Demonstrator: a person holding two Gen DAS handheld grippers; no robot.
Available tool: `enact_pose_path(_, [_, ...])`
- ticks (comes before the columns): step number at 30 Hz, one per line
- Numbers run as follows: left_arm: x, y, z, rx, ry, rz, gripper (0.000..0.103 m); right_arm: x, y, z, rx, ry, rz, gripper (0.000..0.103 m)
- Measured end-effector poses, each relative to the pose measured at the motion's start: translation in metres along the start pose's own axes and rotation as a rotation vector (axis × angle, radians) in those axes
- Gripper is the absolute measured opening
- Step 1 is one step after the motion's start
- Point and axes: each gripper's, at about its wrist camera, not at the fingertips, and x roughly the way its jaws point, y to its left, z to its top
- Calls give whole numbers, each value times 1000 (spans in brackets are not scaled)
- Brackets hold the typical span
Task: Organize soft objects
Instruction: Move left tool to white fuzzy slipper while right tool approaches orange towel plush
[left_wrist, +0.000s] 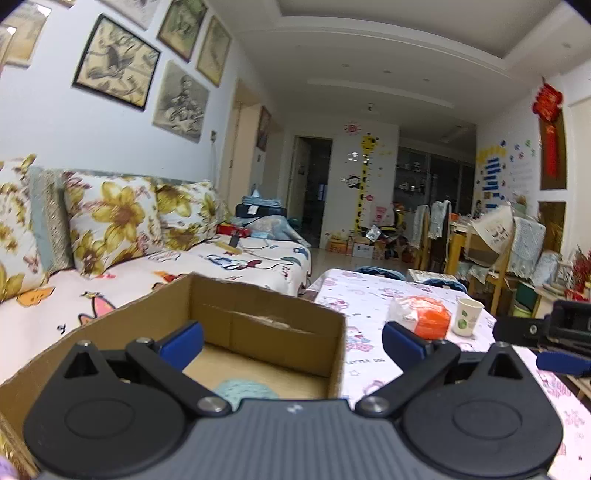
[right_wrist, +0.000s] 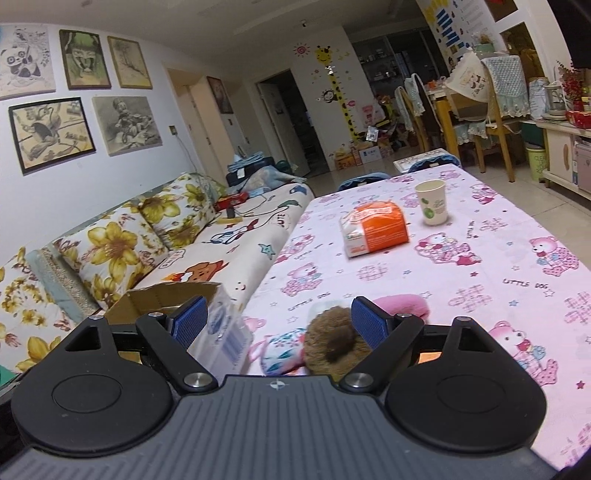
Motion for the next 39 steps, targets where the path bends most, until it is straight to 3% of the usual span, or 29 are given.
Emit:
enact_pose_path(11, [-5,-34,-6,118,-41,-64,102,-5,-21,4,32,-23,-69,103])
enact_pose_path(20, [-4,-58,-14,188,-27,-108,102,-5,-33,2,53,-25,-133,103])
enact_pose_path(32, [-3,-88,-30,257,14,-147,102,0,-39,0,87,-13,-200,103])
enact_pose_path(39, [0,-105,-49,296,87,-133,102,9,-43,-6,108,42,-220,103])
